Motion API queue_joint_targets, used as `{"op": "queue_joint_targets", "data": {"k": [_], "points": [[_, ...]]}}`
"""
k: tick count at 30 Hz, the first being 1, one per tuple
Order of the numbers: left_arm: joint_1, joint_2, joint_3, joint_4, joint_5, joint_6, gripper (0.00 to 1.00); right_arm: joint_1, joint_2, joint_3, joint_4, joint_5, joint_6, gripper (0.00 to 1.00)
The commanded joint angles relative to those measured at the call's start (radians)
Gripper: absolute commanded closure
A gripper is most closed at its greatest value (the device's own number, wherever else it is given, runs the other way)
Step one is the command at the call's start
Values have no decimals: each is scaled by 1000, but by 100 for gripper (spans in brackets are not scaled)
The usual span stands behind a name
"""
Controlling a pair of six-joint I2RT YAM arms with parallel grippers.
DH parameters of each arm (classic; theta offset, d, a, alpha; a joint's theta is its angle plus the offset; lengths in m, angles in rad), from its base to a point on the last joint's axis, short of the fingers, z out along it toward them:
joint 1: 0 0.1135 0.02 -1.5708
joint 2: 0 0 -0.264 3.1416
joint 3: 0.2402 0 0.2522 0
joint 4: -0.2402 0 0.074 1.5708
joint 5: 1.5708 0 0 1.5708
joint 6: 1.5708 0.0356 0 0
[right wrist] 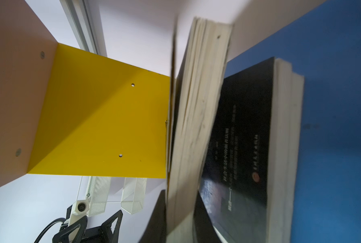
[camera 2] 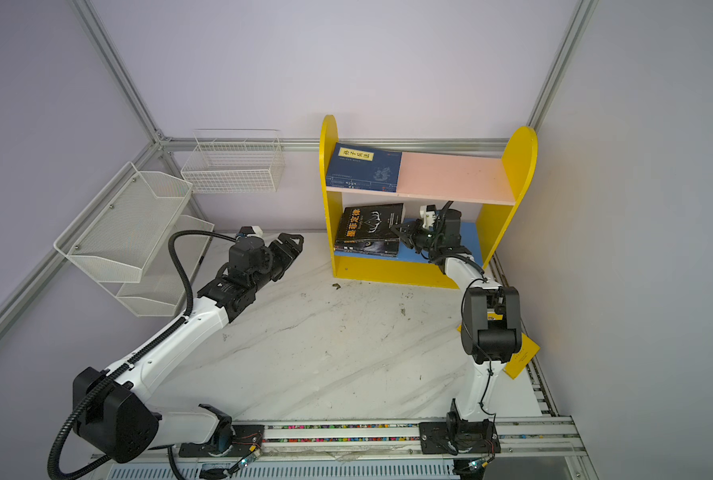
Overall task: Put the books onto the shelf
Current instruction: 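Push the book flat onto the stack with the right gripper while the left withdraws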
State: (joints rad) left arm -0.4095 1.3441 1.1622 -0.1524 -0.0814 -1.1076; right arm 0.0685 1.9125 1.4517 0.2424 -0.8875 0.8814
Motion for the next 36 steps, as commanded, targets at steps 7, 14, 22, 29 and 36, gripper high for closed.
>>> {"op": "queue_joint_targets", "data": {"k": [7,14,22,29,36], "points": [[18,-29,-47,27,11,-8,15,11,19,52,-2,-33,-46,86],[34,-33,-50,28,18,-1,15,7,-11,30,-9,-48,-42,86],[38,-2,-51,56,52,-17,15,-3,-21,35,-19,-46,-32,86],[38,0,-62,61,54,-28,15,-2,-10,67,-118,-6,-96,85],[38,19,-65,74,67,-44,14,1,-1,135,-337,123,-251,67]]}}
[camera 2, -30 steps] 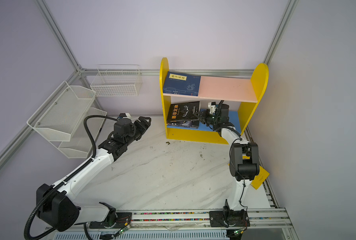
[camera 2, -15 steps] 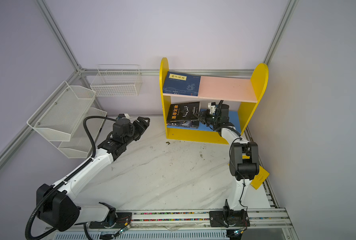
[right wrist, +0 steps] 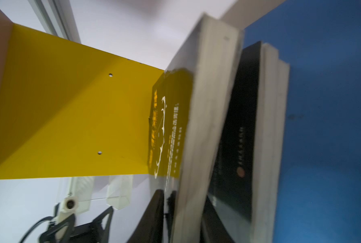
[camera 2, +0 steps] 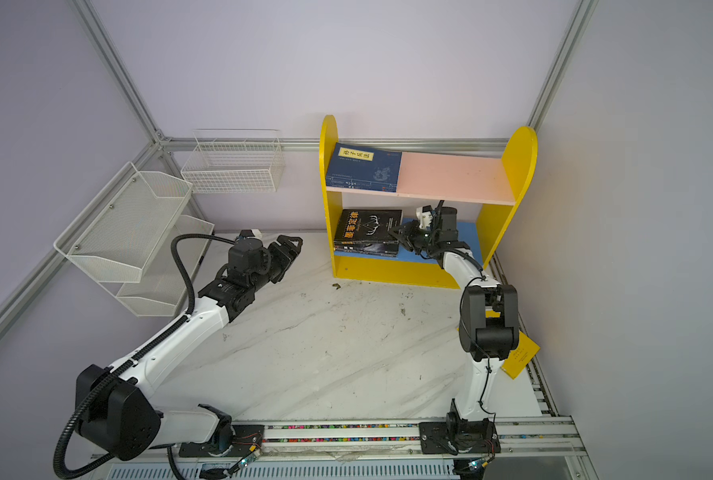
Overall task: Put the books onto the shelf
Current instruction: 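Push the book flat onto the stack with the right gripper while the left withdraws, then move the right gripper back to the yellow children's book on the table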
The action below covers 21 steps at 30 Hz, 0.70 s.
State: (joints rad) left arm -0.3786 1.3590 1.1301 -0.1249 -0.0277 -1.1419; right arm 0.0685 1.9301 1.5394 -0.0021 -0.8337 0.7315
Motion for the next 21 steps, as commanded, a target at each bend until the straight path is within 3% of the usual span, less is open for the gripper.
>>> {"op": "queue_joint_targets", "data": {"k": [1,7,12,21], "points": [[7,8,-31,49,16,-13,14,2,-17,54,-104,76,-111,67],[8,24,-29,57,29,-22,14,22,-19,80,-177,132,-169,59],[9,32,-28,62,38,-23,14,33,-24,102,-209,183,-204,46],[15,46,-22,74,64,-17,13,34,-67,87,-181,279,-204,38]]}}
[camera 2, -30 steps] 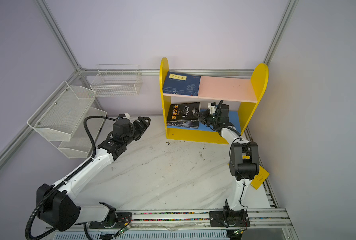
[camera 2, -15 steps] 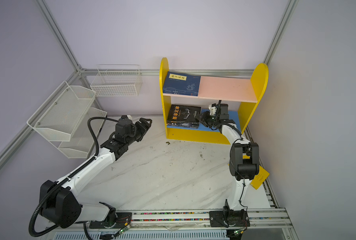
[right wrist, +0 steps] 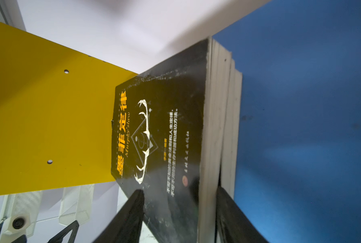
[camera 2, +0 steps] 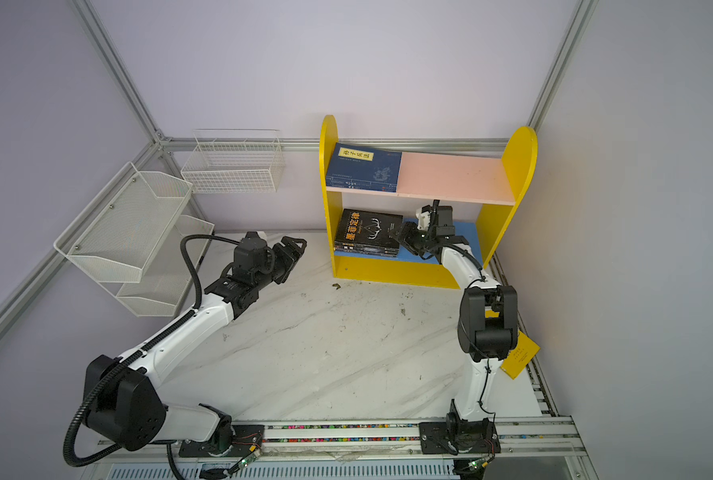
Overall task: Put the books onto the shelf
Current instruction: 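Move the right gripper back to the yellow children's book on the table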
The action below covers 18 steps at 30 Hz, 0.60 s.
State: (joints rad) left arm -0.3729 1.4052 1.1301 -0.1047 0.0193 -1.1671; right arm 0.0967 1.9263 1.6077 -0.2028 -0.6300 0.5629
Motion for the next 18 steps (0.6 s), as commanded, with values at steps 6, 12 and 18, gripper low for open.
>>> {"op": "queue_joint_targets", "data": {"k": [6,12,18], "points": [[15,43,1,52,45,28,12,5,-155,-30,-10,253,-72,35],[17,75,39,46,74,54,11,-9,-299,-179,-20,448,-48,33],[17,86,47,53,86,97,9,-18,-545,-505,-27,735,75,25]]}}
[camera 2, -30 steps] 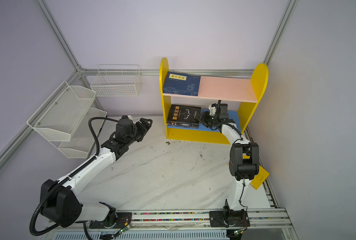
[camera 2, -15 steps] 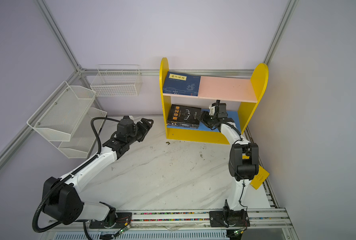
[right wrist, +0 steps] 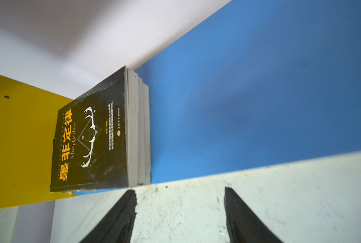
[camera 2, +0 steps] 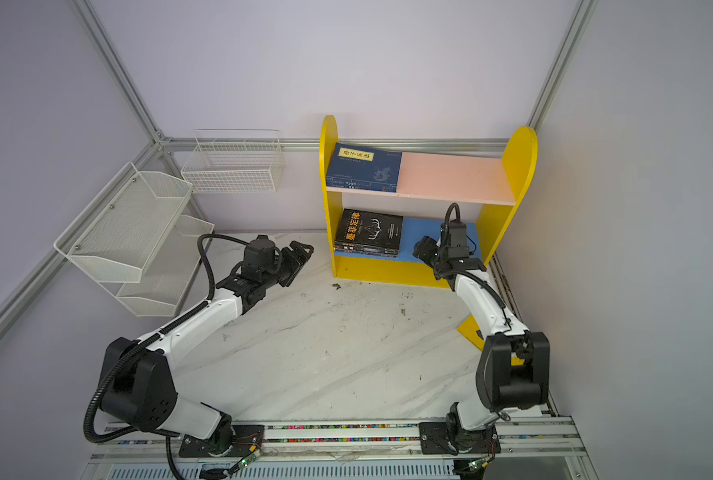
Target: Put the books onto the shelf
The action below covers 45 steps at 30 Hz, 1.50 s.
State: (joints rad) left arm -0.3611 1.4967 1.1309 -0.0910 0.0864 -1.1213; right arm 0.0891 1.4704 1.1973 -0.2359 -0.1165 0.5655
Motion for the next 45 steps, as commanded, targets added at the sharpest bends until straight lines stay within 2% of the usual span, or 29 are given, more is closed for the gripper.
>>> {"op": "queue_joint_targets", "data": {"k": [1,2,5,9,13,18,24,29,35,38,45], "points": [[5,-3,46,38,21,59,8,-28,-121,-135,-14,280,104,20],[5,0,48,33,25,63,8,-53,-149,-179,-42,344,148,15],[5,22,65,16,47,69,8,-162,-183,-272,-79,439,232,10],[5,45,81,17,76,50,7,-341,-168,-331,-80,417,293,8],[5,40,72,21,77,43,7,-483,-46,-314,-80,411,248,9],[5,14,49,14,60,42,7,-567,43,-288,-116,489,199,9],[5,-13,15,28,40,32,7,-704,95,-320,-88,431,121,6],[5,-6,15,37,45,20,6,-756,167,-308,-88,416,48,5],[6,-6,9,43,50,8,6,-760,216,-339,-56,321,-61,8],[5,-11,3,42,48,8,6,-759,205,-355,-49,273,-104,15],[5,-6,0,41,62,2,6,-717,123,-411,-23,38,-124,23]]}}
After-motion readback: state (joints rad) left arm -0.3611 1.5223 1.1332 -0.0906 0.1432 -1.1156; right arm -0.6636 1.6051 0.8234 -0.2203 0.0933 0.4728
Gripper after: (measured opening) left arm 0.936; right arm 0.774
